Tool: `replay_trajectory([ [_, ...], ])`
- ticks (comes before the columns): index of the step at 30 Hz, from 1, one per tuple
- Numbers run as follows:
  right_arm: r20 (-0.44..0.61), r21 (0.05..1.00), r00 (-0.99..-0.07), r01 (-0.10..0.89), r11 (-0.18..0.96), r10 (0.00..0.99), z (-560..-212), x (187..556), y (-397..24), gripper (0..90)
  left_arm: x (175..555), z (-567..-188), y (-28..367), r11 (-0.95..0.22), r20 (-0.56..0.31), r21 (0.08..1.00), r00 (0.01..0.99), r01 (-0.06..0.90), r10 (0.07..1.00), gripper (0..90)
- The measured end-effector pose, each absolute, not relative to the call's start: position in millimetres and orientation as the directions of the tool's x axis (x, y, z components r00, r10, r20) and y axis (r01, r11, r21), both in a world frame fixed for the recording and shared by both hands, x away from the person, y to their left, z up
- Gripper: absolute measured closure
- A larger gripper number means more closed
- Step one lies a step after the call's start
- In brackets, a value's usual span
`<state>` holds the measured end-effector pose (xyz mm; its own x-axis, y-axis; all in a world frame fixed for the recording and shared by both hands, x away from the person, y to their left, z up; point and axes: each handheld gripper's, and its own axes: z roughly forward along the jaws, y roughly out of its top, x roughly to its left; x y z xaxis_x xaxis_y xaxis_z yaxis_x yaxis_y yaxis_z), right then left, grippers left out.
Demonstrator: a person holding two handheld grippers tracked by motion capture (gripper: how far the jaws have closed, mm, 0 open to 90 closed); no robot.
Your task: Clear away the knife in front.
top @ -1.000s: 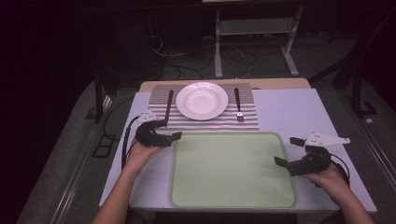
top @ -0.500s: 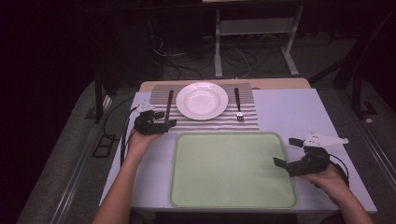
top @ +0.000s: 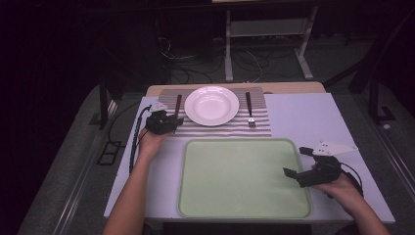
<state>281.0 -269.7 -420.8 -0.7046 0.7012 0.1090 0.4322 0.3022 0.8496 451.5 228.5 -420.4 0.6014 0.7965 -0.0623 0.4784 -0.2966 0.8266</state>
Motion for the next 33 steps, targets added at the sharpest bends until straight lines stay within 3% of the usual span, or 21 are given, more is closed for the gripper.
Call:
replay_trajectory([
  [8,0.116,0.853,-0.695,0.436,0.287,0.709,-420.0,281.5,-272.0,0.0,470.8,-436.0,224.6,-0.299,-0.051,0.783,0.535,0.545,0.843,88.8],
  [33,0.12,0.857,-0.684,0.438,0.273,0.719,-419.0,282.3,-276.3,0.0,473.0,-450.3,226.4,-0.338,-0.026,0.725,0.514,0.6,0.857,89.5],
])
